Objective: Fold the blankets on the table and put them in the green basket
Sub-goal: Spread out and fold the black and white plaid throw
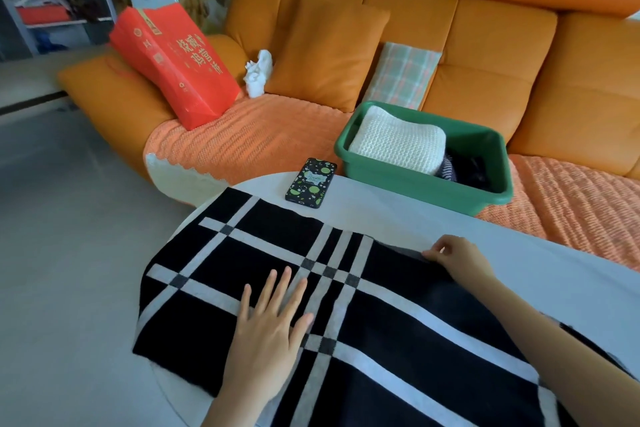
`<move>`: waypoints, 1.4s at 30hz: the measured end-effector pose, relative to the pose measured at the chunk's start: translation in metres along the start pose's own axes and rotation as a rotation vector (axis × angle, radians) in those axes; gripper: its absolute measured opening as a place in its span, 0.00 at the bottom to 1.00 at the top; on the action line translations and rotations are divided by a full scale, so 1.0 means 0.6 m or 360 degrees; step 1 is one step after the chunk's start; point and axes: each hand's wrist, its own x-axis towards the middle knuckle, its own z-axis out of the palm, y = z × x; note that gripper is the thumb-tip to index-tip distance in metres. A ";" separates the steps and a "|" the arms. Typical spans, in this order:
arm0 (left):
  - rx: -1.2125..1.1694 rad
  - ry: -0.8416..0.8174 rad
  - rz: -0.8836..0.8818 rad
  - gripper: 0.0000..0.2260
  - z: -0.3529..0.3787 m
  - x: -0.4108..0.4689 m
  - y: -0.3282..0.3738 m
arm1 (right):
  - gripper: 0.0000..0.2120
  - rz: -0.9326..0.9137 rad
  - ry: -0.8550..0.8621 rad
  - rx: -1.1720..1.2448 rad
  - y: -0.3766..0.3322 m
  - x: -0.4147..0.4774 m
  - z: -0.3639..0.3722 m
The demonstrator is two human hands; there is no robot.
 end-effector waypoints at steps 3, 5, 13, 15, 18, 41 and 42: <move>0.0022 0.0007 0.0014 0.23 0.001 -0.001 0.000 | 0.11 -0.0153 0.0173 0.0209 -0.004 -0.019 -0.006; 0.0016 0.0011 0.0019 0.24 0.003 -0.001 -0.002 | 0.10 -0.0387 0.0264 0.0178 -0.005 -0.035 -0.001; -0.0007 -0.0004 0.0039 0.24 0.002 0.002 -0.003 | 0.07 -0.0295 0.0154 0.0189 -0.008 -0.037 0.031; -0.0008 0.0004 0.0030 0.24 0.003 0.001 -0.004 | 0.06 -0.0230 0.0319 0.0398 -0.014 -0.031 0.022; -0.0015 0.0016 0.0024 0.24 0.003 0.002 -0.003 | 0.05 -0.0236 0.0521 0.0331 -0.033 -0.023 0.014; -0.0974 -0.0210 0.0563 0.33 -0.085 -0.078 0.109 | 0.22 -0.0800 0.0044 -0.0088 0.182 -0.448 -0.008; -0.0955 -0.0298 0.0614 0.33 -0.090 -0.092 0.121 | 0.22 -0.0787 0.0057 -0.0078 0.187 -0.456 -0.010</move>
